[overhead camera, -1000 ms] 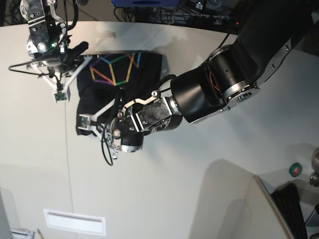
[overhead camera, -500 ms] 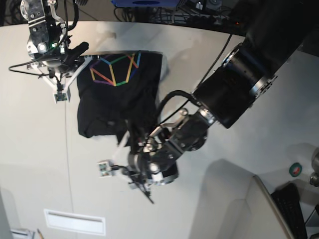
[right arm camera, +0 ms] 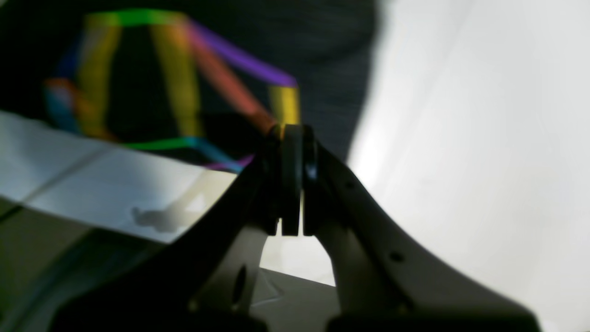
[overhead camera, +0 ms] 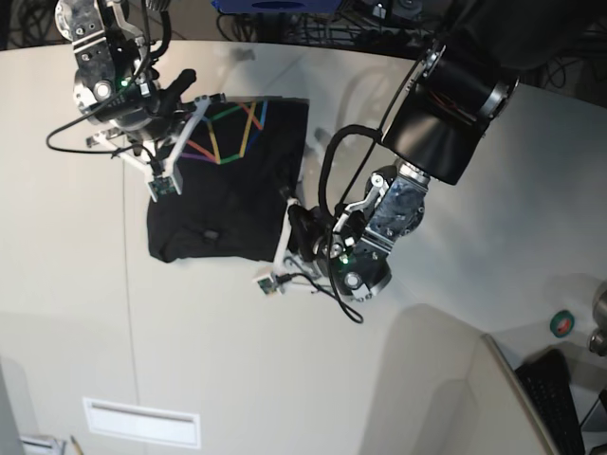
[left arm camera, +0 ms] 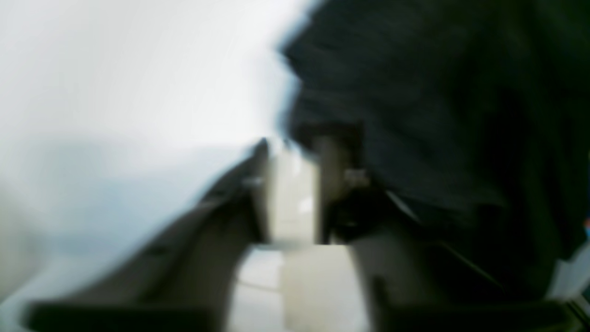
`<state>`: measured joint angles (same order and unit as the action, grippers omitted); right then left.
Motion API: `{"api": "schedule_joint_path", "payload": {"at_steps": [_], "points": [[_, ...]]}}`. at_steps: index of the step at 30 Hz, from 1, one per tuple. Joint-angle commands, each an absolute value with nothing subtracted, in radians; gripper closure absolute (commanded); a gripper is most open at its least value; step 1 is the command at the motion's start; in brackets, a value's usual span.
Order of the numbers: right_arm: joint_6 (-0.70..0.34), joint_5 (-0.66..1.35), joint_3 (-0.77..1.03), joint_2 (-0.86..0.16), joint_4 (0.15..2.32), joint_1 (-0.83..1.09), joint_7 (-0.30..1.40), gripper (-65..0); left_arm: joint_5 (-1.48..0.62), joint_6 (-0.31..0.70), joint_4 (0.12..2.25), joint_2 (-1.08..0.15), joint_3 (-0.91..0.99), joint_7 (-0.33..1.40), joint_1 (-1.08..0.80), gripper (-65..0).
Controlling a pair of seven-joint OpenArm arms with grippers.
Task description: Layout the t-shirt on the table in an organized manner, then fold the t-shirt properly
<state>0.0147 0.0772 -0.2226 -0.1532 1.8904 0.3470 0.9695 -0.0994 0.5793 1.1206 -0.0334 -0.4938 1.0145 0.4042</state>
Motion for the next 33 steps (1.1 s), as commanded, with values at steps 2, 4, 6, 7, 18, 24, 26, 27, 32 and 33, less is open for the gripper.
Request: {"api": "schedule_joint_path", "payload": {"at_steps": [2,4,6,7,18,24,26,27,32,33], "points": [[0.018,0.070,-0.228,-0.157,1.911,0.337,0.957,0.0,-0.099,0.573,1.107,-0.025,-0.486,1.001,0.447,-4.6],[0.018,0.070,-0.255,-0.157,1.911,0.332,0.957,0.0,-0.099,0.573,1.081,-0.024,-0.483,1.001,0.452,-10.7],[0.018,0.070,-0.269,-0.159,1.911,0.332,0.957,0.0,-0.099,0.573,1.073,-0.024,-0.481,1.000,0.461,-21.4],[0.018,0.070,-0.274,-0.159,1.911,0.332,0.957,0.0,-0.099,0.573,1.070,-0.024,-0.481,0.998,0.464,-25.0],[0.013,0.070,-0.277,-0.159,1.903,0.320,0.957,0.0,-0.099,0.573,1.015,0.027,-0.487,0.980,0.467,-9.4],[0.012,0.071,-0.338,-0.171,1.903,0.328,0.957,0.0,-0.099,0.573,1.003,0.041,-0.483,0.941,0.463,-2.3],[0.012,0.071,-0.361,-0.177,1.902,0.323,0.957,0.0,-0.099,0.573,1.050,0.041,-0.483,0.969,0.456,0.0],[0.012,0.071,-0.363,-0.177,1.902,0.320,0.957,0.0,-0.099,0.573,1.061,0.041,-0.486,0.978,0.456,0.0],[0.012,0.071,-0.361,-0.177,1.860,0.317,0.957,0.0,-0.097,0.573,0.981,0.056,-0.490,0.975,0.467,0.0],[0.012,0.071,-0.360,-0.177,1.839,0.309,0.957,0.0,-0.093,0.573,0.957,0.059,-0.490,0.966,0.469,0.0]]}}
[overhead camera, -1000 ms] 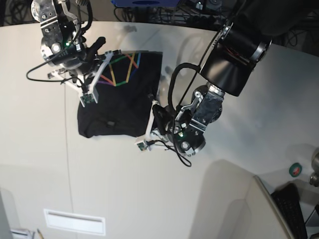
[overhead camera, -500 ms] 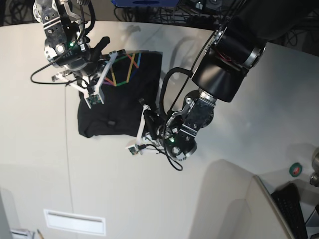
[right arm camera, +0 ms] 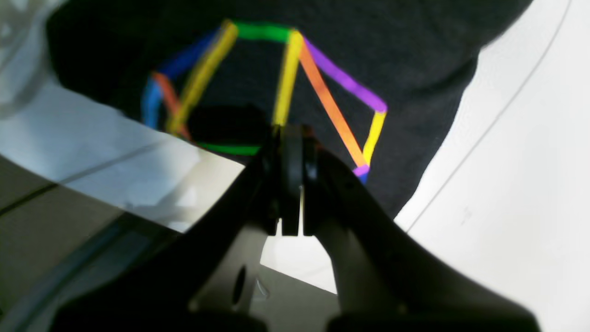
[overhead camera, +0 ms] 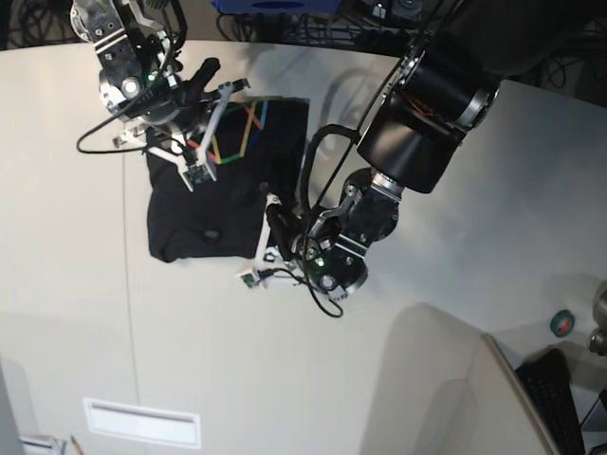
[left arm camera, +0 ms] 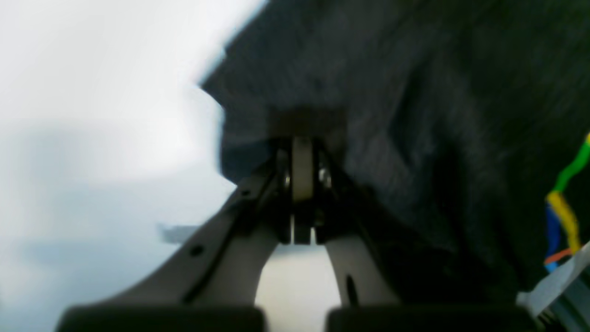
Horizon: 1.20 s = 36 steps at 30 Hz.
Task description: Layout the t-shirt on the table in an organized manner, then fold the t-shirt properly
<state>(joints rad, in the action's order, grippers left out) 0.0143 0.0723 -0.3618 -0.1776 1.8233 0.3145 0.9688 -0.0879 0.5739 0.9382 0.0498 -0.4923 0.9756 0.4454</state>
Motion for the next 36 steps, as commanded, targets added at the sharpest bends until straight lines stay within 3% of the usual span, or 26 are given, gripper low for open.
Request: {"api": "schedule_joint_path", "payload": {"at_steps": [1,8,13,19,25,31,36], "points": [[0.012,0.071,-0.360,-0.177,1.816,0.306,0.957,0.0,-0.091,0.573,0.931,0.064,-0.490,0.937,0.478,0.0],[0.012,0.070,-0.358,-0.219,1.748,0.332,0.895,0.0,-0.090,0.572,0.727,0.068,-0.492,0.768,0.545,0.0],[0.012,0.070,-0.335,-0.245,1.693,0.334,0.880,0.0,-0.090,0.572,0.693,0.068,-0.492,0.717,0.604,0.0],[0.012,0.070,-0.337,-0.252,1.810,0.361,0.905,0.0,-0.099,0.572,0.711,0.094,-0.483,0.753,0.665,0.0],[0.012,0.071,-0.341,-0.216,1.908,0.334,0.951,0.0,-0.093,0.573,0.967,0.097,-0.493,0.898,0.541,0.0],[0.008,0.091,-0.340,-0.200,1.768,0.229,0.949,0.0,-0.099,0.573,0.932,0.097,-0.599,0.901,0.512,0.0],[-0.053,0.205,-0.332,-0.208,1.616,0.193,0.872,0.0,-0.099,0.573,0.915,0.099,-0.616,0.900,0.510,0.0]]}}
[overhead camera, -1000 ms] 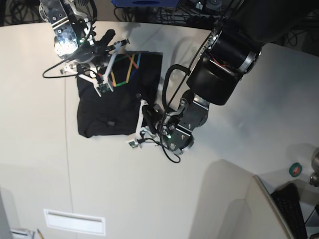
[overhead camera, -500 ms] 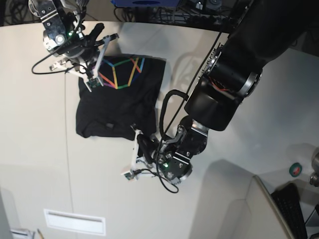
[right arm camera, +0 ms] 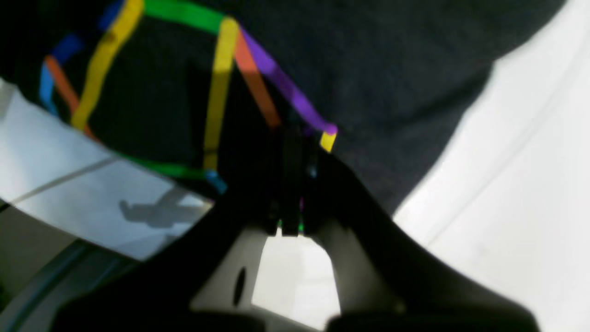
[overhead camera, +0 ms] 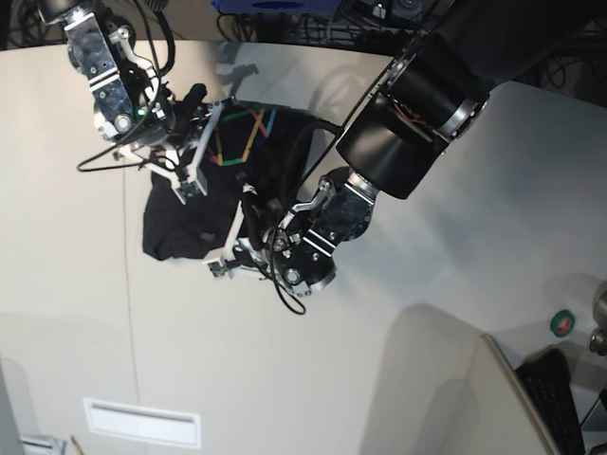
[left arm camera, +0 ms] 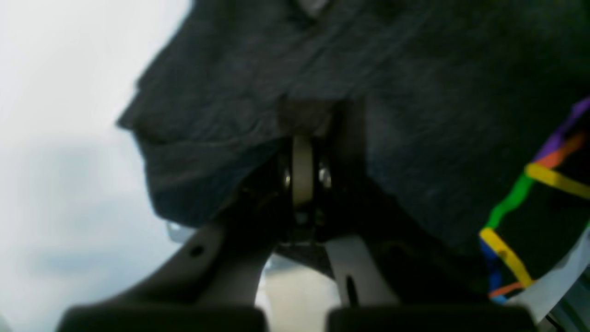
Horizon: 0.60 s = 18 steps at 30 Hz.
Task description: Layout the t-shirt on the table in an organized manner, then fold the t-shirt properly
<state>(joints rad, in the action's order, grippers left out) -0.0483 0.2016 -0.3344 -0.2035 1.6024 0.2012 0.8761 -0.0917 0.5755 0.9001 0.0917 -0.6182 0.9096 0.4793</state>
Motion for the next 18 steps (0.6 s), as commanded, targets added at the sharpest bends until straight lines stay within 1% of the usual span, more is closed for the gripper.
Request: {"api": "schedule_joint_path", "payload": {"at_steps": [1,6,8,16,18], "points": [[-0.056,0.205,-0.332,-0.208,1.584,0.188,0.858,0.0,-0.099,0.573,0.917,0.101,-0.618,0.900,0.510,0.0],[-0.058,0.205,-0.337,-0.203,1.472,0.182,0.797,0.0,-0.091,0.573,0.911,0.110,-0.622,0.900,0.510,0.0],[-0.058,0.205,-0.338,-0.205,1.452,0.182,0.782,0.0,-0.090,0.573,0.875,0.111,-0.621,0.892,0.521,0.0],[-0.058,0.202,-0.338,-0.213,1.442,0.186,0.776,0.0,-0.090,0.573,0.587,0.128,-0.622,0.667,0.631,0.0],[-0.058,0.202,-0.340,-0.213,1.442,0.188,0.776,0.0,-0.090,0.573,0.533,0.131,-0.656,0.601,0.661,0.0]]}}
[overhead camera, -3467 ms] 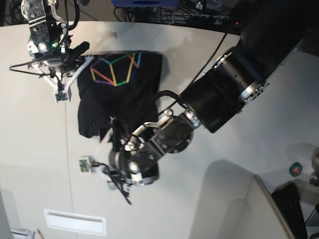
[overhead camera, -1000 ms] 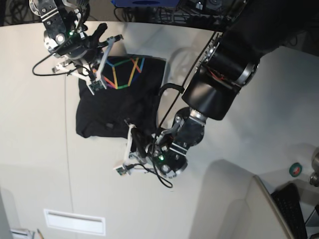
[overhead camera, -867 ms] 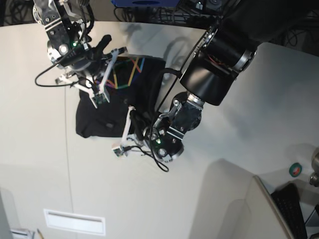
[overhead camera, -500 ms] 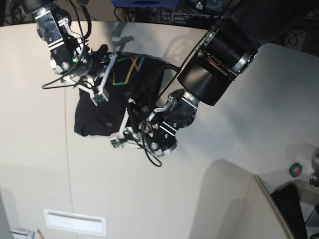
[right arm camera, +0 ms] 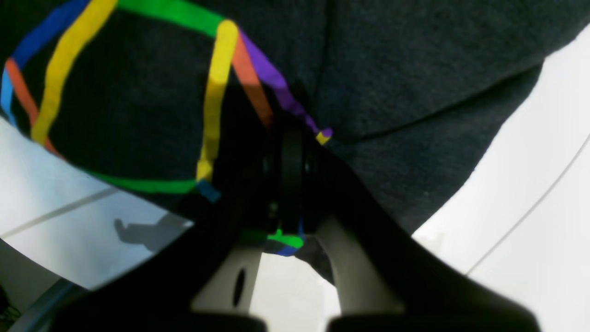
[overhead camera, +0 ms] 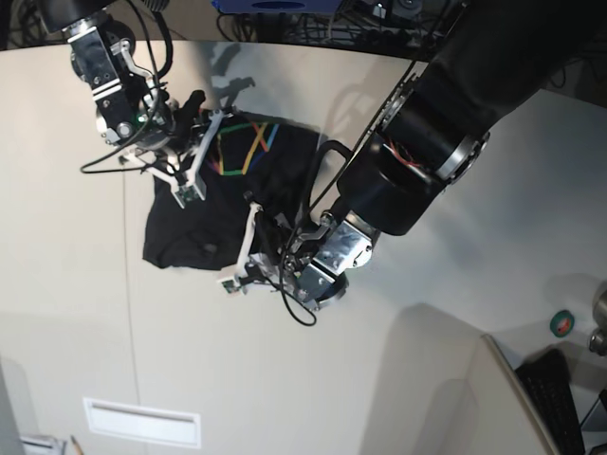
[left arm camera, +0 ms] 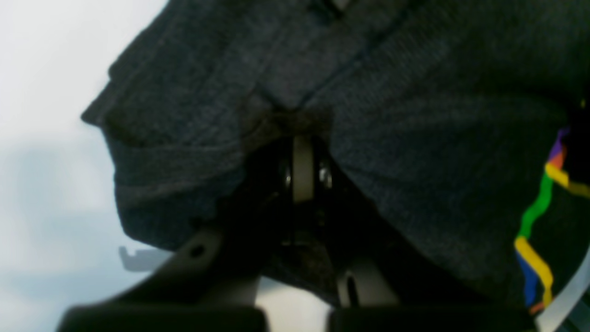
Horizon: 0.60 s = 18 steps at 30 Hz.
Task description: Layout the t-shirt on the table in an organized manner, then fold the t-shirt properly
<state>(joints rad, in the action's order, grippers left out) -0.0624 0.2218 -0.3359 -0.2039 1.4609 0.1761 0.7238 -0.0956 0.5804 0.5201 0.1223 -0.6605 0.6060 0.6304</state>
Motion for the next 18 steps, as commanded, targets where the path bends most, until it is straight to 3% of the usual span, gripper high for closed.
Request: {"api": "schedule_joint_path", "payload": {"at_steps": [1,6,12,15,18], "points": [[-0.058,0.202,-0.340,-0.213,1.442,0.188,0.776,0.0,-0.093,0.572,0.510,0.131,-0.679,0.562,0.674,0.0],[-0.058,0.202,-0.341,-0.236,1.442,0.189,0.776,0.0,-0.097,0.570,0.424,0.134,-0.697,0.433,0.753,0.0],[-0.058,0.202,-0.341,-0.257,1.442,0.188,0.776,0.0,-0.099,0.568,0.424,0.134,-0.696,0.432,0.823,0.0],[-0.058,0.202,-0.341,-0.259,1.442,0.183,0.776,0.0,-0.128,0.568,0.483,0.136,-0.694,0.559,0.812,0.0],[-0.058,0.202,-0.341,-0.257,1.442,0.182,0.777,0.0,-0.242,0.568,0.722,0.133,-0.696,0.802,0.725,0.0]]}}
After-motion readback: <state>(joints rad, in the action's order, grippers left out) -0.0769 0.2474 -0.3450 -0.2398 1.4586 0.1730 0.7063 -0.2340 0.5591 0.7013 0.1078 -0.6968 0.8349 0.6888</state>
